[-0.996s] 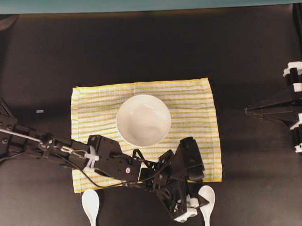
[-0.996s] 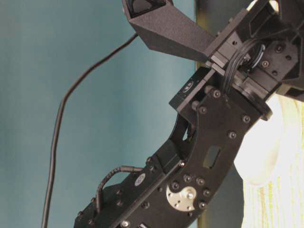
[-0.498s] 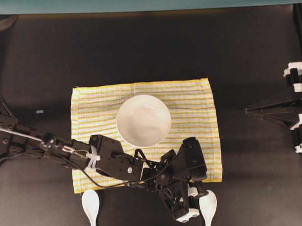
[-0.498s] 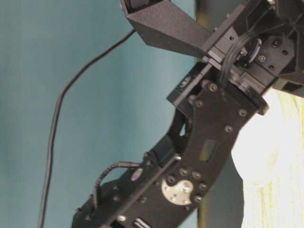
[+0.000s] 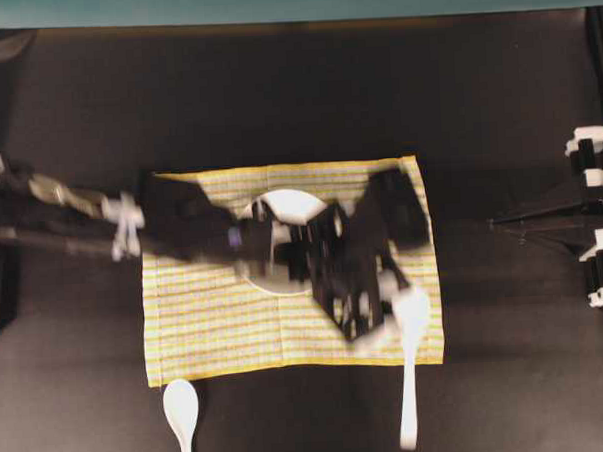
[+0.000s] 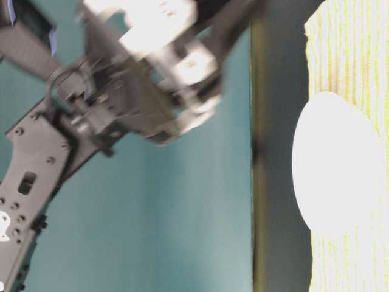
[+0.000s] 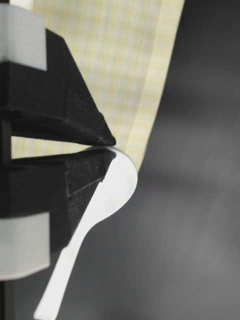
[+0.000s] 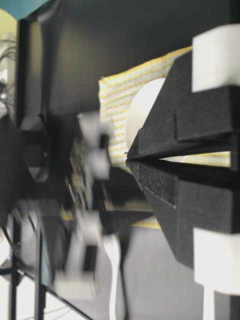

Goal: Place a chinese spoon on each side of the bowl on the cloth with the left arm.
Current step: 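Lift the spoon and place it on the cloth right of the bowl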

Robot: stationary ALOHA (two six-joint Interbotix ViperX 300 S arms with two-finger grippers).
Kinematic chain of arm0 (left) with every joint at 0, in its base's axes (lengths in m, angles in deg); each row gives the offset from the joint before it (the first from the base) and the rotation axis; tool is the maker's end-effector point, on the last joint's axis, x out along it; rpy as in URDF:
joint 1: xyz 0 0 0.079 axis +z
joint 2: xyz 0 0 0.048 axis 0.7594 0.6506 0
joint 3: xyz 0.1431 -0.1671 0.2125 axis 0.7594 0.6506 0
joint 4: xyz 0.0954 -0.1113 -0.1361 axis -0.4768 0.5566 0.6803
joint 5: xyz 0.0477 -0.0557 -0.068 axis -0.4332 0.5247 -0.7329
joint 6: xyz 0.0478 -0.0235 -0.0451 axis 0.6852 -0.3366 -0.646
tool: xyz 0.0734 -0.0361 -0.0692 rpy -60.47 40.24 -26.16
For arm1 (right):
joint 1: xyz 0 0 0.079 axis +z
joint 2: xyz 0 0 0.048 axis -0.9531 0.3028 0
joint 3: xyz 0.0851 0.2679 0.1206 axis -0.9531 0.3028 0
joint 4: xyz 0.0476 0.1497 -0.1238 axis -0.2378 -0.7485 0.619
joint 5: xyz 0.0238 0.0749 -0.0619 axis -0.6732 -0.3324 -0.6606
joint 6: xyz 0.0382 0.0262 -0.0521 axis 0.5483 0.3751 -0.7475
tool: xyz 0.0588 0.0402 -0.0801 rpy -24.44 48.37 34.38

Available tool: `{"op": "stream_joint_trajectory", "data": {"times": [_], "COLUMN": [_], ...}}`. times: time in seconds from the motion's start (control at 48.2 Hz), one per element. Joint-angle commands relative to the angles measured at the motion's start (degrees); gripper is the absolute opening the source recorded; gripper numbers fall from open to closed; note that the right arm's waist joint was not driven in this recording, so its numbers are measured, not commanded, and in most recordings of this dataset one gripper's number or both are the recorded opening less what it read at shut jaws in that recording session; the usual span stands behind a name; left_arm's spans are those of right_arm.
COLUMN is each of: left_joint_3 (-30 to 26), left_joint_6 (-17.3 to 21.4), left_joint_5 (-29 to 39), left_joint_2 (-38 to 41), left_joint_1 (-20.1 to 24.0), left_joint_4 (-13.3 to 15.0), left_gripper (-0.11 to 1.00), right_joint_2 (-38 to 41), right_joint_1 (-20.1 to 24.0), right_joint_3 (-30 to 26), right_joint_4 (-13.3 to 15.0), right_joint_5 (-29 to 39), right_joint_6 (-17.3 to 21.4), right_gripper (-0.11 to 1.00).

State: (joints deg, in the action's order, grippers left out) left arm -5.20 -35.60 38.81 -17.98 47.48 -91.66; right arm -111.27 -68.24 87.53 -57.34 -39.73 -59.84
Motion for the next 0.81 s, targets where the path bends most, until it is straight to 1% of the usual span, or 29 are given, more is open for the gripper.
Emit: {"op": "stream_joint_trajectory", "data": {"times": [0.0, 0.124, 0.187, 0.311, 0.436, 0.539, 0.788], "left_joint_3": [0.2, 0.9, 1.2, 1.6, 1.9, 2.0, 2.1], "left_joint_6": [0.7, 1.7, 2.1, 3.4, 4.7, 4.7, 5.0], "left_joint_5": [0.4, 0.4, 0.3, -0.7, -4.1, -5.7, -6.1], "left_joint_2": [-1.8, -0.6, 0.2, 2.3, 4.1, 5.2, 6.1], "left_joint_1": [4.6, 7.9, 8.6, 9.0, 8.9, 8.9, 8.8], "left_joint_4": [-0.2, -0.2, -0.2, -0.2, -0.2, -0.2, -0.2], "left_gripper": [0.05, 0.05, 0.05, 0.05, 0.05, 0.05, 0.05], "right_joint_2": [0.3, 0.2, 0.3, 0.2, 0.2, 0.2, 0.3], "right_joint_1": [0.0, 0.0, 0.0, 0.0, 0.0, 0.0, 0.0], "right_joint_3": [-0.3, -0.3, -0.2, 0.0, 0.0, -0.1, 0.0], "right_joint_4": [-0.1, -0.1, -0.1, -0.1, -0.1, -0.1, -0.1], "right_joint_5": [-0.4, -0.3, -0.3, -0.3, -0.6, -0.7, -0.7], "right_joint_6": [-0.3, -0.3, -0.4, -0.4, -0.4, -0.4, -0.4], "right_gripper": [0.00, 0.00, 0.00, 0.00, 0.00, 0.00, 0.00]}}
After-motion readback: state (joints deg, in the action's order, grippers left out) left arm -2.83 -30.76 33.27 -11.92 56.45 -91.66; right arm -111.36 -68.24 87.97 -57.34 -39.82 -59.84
